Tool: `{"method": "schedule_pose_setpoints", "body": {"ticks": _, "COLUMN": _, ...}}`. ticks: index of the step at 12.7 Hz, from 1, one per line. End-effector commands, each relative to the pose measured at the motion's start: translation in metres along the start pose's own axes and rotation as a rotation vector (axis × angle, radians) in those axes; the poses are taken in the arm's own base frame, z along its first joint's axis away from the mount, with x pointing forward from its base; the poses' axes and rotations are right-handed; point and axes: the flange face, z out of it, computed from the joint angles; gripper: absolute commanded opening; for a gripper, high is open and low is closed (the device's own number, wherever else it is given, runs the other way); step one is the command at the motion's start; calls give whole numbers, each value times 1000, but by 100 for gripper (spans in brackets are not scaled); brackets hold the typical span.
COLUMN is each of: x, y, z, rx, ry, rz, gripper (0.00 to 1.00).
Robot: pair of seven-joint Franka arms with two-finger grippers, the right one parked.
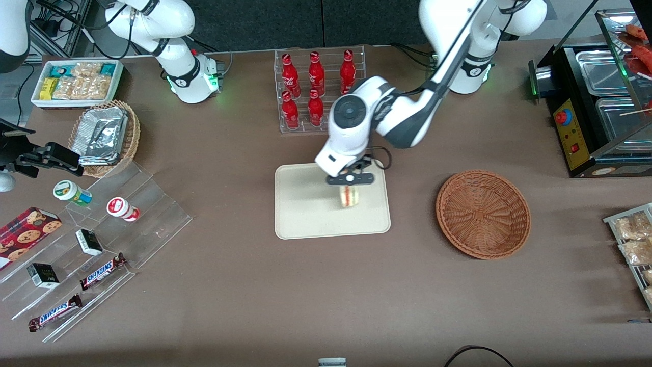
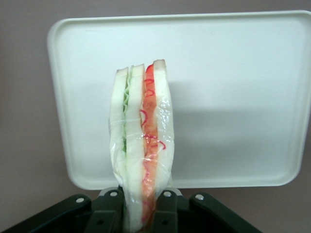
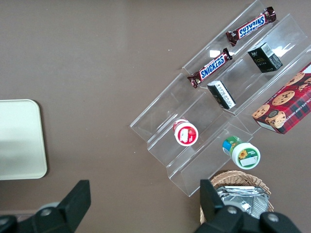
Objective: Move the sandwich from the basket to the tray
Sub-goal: 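Lower the sandwich onto the tray with the left gripper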
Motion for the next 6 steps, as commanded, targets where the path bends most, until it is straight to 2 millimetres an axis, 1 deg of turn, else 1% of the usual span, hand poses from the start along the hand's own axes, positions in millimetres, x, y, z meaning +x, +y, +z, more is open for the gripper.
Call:
{"method": "schedule_pose_setpoints", "body": {"ticks": 1, "x": 7, "y": 36, "z": 12, "rx": 21, "ry": 38, "rz": 51, "gripper": 0}}
{"method": "schedule_pose_setpoints", "body": {"ticks": 2, "x": 8, "y": 38, "z": 21, "rx": 40, "ry": 45, "rz": 63, "gripper": 0}}
{"method": "schedule_pose_setpoints", "body": {"ticks": 3, "x": 3, "y": 45, "z": 29, "rx": 49, "ry": 43, "rz": 83, "gripper": 0}}
{"method": "schedule_pose_setpoints", "body": {"ticks": 4, "x": 2, "y": 46, "z": 37, "rx": 57, "ry": 40, "rz": 90, "gripper": 0}}
{"method": "schedule_pose_setpoints", "body": {"ticks": 6, "x": 6, "y": 51, "z": 48, "rx": 72, "ry": 50, "rz": 92, "gripper": 0}}
